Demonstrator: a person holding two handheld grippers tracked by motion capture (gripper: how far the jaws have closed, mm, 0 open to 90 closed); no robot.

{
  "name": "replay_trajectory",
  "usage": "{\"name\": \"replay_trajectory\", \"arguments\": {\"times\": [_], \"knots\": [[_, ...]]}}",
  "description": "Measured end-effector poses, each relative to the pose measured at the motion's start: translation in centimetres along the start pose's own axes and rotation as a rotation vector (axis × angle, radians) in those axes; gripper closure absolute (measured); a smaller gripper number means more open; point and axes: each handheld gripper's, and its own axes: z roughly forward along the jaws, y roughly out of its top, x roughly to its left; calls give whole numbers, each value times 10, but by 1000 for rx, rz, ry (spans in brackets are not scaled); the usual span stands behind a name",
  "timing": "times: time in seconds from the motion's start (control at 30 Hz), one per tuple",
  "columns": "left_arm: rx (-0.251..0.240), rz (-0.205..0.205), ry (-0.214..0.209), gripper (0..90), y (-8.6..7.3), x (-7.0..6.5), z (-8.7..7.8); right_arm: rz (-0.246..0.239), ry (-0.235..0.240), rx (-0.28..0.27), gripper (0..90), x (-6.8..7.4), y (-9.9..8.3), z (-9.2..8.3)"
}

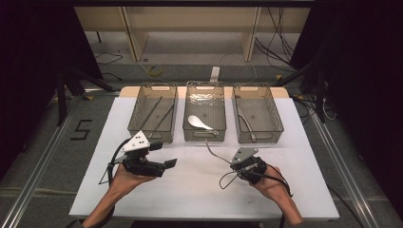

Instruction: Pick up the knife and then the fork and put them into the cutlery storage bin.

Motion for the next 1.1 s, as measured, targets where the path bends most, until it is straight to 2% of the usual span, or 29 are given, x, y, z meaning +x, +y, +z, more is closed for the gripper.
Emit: {"name": "replay_trajectory", "arguments": {"times": [0.07, 0.17, 0.5, 1.1], "knots": [[3, -10, -3, 157, -2, 0, 0, 10, -5, -1, 876, -2, -1, -1], [15, -1, 0, 156, -4, -1, 0, 17, -9, 0, 876, -5, -2, -2], [-8, -9, 11, 155, -6, -2, -5, 69, -30, -16, 877, -16, -6, -8], [-5, -3, 22, 153, -10, -3, -9, 179, -72, -51, 877, -54, -9, -26]]}}
